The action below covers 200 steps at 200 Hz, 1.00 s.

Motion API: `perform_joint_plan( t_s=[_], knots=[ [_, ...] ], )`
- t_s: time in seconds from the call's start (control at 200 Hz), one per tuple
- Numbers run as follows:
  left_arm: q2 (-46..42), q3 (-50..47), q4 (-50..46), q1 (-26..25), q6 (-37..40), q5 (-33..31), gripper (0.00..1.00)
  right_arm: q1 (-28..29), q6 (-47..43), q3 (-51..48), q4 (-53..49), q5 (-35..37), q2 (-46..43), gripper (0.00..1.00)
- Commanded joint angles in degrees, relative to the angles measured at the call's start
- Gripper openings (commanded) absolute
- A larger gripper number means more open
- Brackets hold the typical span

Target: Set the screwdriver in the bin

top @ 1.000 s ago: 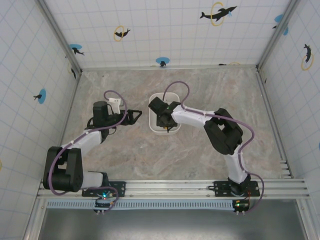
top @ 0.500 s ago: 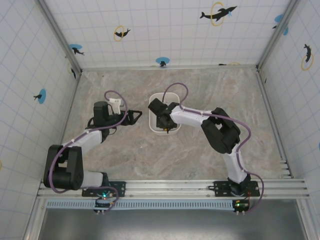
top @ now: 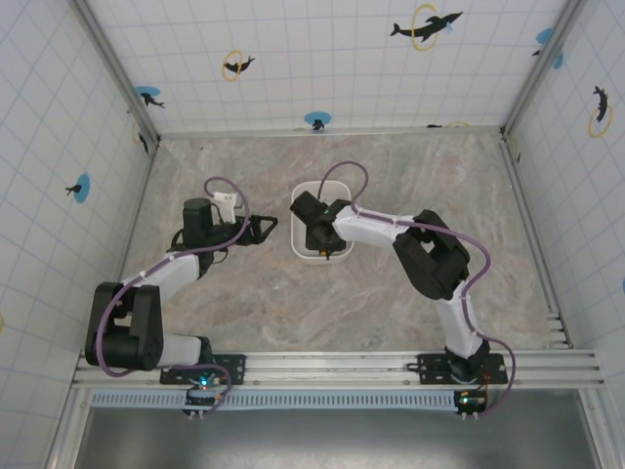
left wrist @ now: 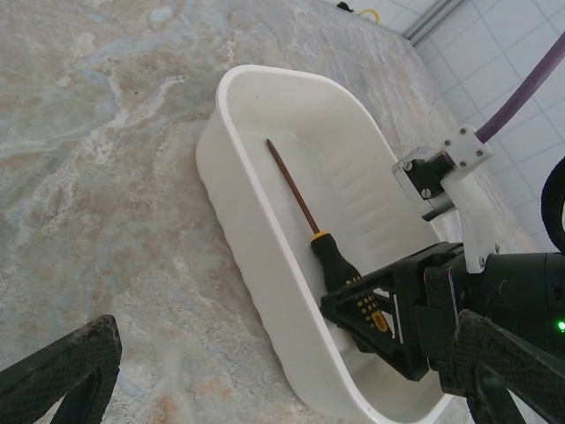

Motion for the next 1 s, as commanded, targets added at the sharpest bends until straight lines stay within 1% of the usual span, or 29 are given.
perform_joint_plan(
  t_s=[0.0, 0.24, 0.35, 0.395, 0.516, 0.636, 0.696, 0.736, 0.821, 0.871, 0.926, 0.996],
  knots=[
    [0.29, 0.69, 0.12, -0.38, 1.18, 0.59, 0.98, -0.21, 0.01, 2.14, -0.35, 0.39, -0.60, 0.53],
    [-0.32, 1.33, -0.45, -0.36, 1.31, 0.35, 0.98, -0.15, -1.34, 2.27, -0.64, 1.38, -4.72, 0.62],
    [-0.67, 1.70, -0.80, -0.40, 1.42, 0.19, 0.98, 0.23, -2.16, 2.14, -0.02, 2.64, -7.36, 0.72],
    [-0.72, 1.94, -0.79, -0.34, 1.52, 0.14, 0.98, 0.50, -2.52, 2.22, -0.13, 3.14, -8.42, 0.75],
    [-0.35, 2.17, -0.95, -0.34, 2.01, -1.06, 0.98, 0.76, -3.34, 2.64, -0.73, 4.17, -10.89, 0.77],
    [0.08, 2.49, -1.12, -0.34, 2.36, -1.59, 0.98, 1.15, -5.39, 4.32, -3.41, 4.45, -13.23, 0.79],
    [-0.63, 2.69, -1.33, -0.30, 2.53, -2.75, 0.98, 1.52, -8.75, 4.86, -4.31, 4.88, -15.17, 0.80],
    [-1.48, 2.88, -1.68, -0.25, 2.83, -3.89, 0.98, 1.81, -12.59, 4.82, -4.61, 5.93, -16.82, 0.80],
    [-4.05, 3.13, -2.54, -0.36, 3.56, -7.99, 0.98, 2.16, -21.36, 2.31, -4.21, 11.36, -22.20, 0.80],
    [-5.87, 3.25, -2.99, -0.35, 3.98, -11.05, 0.98, 2.07, -26.90, -1.37, -2.38, 15.71, -26.29, 0.80],
    [-7.71, 3.26, -3.14, -0.31, 4.59, -14.61, 0.98, 1.31, -33.05, -6.66, 1.05, 18.97, -31.49, 0.81],
    [-10.23, 2.51, -1.92, -0.29, 5.84, -17.77, 0.98, -1.57, -38.51, -14.19, 6.59, 19.56, -38.25, 0.81]
  ],
)
